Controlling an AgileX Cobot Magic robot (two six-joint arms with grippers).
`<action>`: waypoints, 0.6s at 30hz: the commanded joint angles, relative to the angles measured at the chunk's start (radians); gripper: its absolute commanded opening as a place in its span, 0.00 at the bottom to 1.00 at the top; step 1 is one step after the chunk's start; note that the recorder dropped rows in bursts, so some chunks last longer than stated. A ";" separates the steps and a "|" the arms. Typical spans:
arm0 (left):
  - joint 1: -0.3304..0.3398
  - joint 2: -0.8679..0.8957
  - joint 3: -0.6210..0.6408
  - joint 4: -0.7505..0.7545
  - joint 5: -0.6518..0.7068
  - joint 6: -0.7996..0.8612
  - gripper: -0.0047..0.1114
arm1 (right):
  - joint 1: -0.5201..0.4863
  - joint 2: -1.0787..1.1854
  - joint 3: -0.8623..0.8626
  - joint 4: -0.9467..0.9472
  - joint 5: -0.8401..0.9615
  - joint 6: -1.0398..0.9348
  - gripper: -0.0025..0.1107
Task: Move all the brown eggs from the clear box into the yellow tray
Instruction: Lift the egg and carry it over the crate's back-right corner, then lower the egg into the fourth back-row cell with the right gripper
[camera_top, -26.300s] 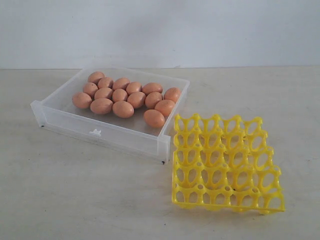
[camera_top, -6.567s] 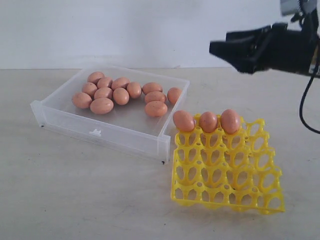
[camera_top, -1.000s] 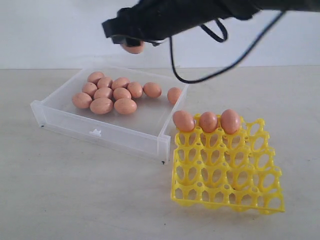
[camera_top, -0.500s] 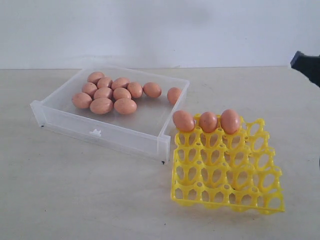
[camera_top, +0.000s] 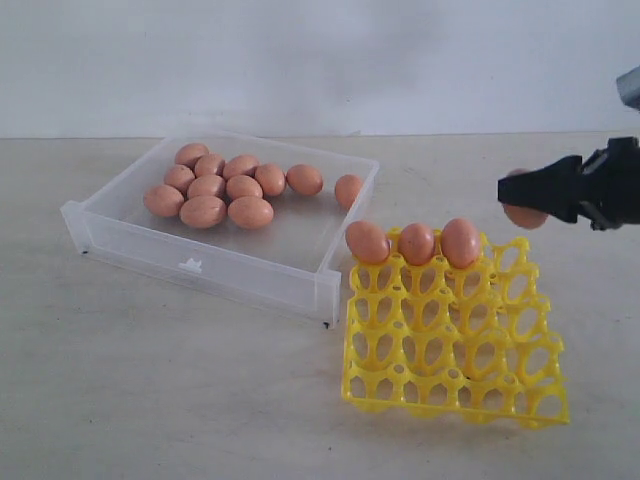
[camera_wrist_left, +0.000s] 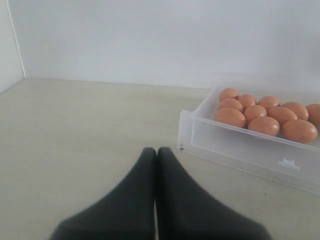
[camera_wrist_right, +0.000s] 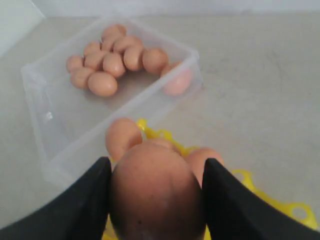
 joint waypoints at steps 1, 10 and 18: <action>-0.005 -0.003 -0.003 -0.005 0.000 0.001 0.00 | -0.011 0.080 -0.015 -0.046 0.008 -0.007 0.02; -0.005 -0.003 -0.003 -0.005 0.000 0.001 0.00 | -0.002 0.185 -0.015 0.197 0.035 -0.346 0.02; -0.005 -0.003 -0.003 -0.005 0.000 0.001 0.00 | -0.002 0.263 -0.015 0.271 -0.031 -0.446 0.02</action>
